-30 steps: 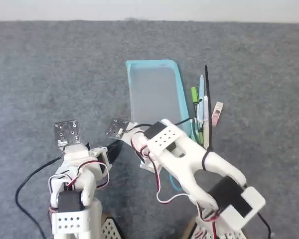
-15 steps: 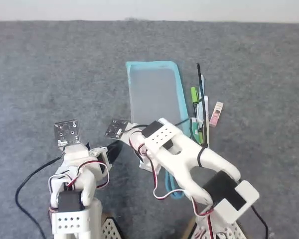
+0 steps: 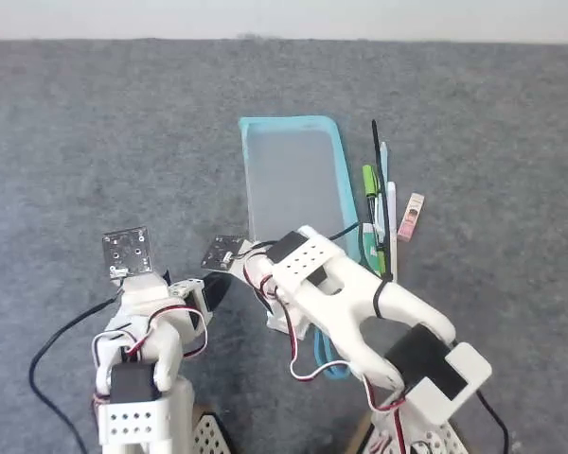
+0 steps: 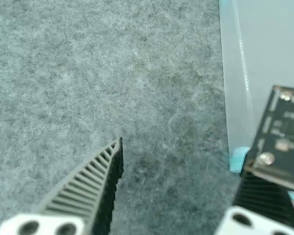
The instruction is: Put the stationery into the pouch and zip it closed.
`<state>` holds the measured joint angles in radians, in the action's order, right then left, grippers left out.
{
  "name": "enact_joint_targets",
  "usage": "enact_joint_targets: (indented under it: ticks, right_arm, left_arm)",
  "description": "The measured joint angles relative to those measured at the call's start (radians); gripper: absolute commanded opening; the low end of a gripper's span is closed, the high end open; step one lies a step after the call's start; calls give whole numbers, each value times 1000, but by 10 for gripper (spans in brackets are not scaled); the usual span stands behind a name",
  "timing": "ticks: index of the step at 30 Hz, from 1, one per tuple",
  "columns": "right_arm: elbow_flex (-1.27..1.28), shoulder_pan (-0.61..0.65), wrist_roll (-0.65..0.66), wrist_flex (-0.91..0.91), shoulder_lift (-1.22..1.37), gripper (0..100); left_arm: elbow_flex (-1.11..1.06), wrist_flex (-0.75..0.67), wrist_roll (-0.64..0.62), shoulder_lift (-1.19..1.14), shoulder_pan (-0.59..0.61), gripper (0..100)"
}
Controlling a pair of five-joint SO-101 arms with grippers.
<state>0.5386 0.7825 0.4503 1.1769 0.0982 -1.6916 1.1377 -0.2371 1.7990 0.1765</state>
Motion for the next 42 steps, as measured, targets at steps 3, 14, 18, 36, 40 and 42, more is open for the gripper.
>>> enact_joint_targets:
  ticks: [3, 14, 18, 36, 40, 42]
  right_arm:
    - [0, 0, -9, 2, 0, 267]
    - [2, 0, -41, 9, 0, 267]
    - [34, -2, -54, 9, -38, 266]
    - [181, -3, -60, -210, -184, 270]
    - [181, -3, -21, -244, -184, 267]
    - [181, -3, -17, -249, -184, 267]
  left_arm:
    - [0, 0, 0, 0, 0, 361]
    - [0, 0, 0, 0, 0, 361]
    - [0, 0, 0, 0, 0, 361]
    - [0, 0, 0, 0, 0, 361]
    - [0, 0, 0, 0, 0, 361]
    - [0, 0, 0, 0, 0, 361]
